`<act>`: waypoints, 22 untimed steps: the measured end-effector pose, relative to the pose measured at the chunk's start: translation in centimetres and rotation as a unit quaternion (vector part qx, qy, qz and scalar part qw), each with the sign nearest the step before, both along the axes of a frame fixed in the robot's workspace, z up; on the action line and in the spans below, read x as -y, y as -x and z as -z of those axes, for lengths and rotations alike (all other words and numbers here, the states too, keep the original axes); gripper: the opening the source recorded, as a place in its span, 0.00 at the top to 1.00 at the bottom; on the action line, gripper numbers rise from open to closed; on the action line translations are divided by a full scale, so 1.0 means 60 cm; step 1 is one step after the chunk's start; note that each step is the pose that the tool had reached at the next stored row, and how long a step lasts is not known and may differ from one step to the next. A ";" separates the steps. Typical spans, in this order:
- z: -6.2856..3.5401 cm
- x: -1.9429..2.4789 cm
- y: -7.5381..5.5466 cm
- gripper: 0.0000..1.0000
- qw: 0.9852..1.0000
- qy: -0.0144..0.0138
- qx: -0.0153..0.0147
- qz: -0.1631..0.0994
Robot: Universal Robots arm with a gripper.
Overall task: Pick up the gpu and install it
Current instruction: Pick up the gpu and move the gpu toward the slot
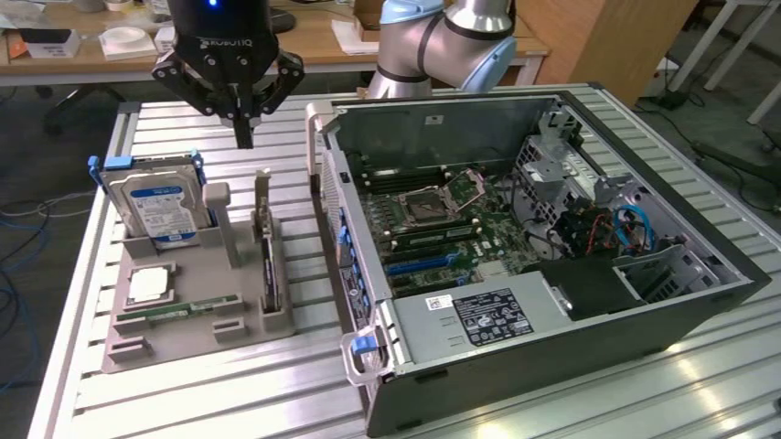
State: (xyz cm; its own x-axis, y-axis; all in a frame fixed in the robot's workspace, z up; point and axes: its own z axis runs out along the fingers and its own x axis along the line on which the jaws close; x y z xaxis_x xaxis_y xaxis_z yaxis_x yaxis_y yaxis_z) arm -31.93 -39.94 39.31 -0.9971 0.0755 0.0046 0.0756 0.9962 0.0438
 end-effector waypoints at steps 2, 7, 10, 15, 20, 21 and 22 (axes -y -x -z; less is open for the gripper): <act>0.000 0.0000 0.000 0.90 1.000 0.000 0.000 0.000; 0.000 0.0000 0.000 0.90 1.000 0.000 0.000 0.000; 0.000 0.0006 0.000 0.90 1.000 0.000 0.000 0.000; 0.000 0.0041 0.000 0.77 1.000 0.000 0.000 0.000; 0.000 0.0060 0.000 0.65 1.000 0.000 0.000 0.000; 0.000 0.0067 0.000 0.59 1.000 0.000 0.000 -0.001; 0.000 0.0067 0.001 0.59 1.000 0.000 0.000 -0.006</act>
State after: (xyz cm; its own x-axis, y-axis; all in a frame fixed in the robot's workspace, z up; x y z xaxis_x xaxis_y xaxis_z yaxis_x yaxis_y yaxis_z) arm -31.96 -40.34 39.31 -0.9979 0.0644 0.0045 0.0646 0.9969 0.0439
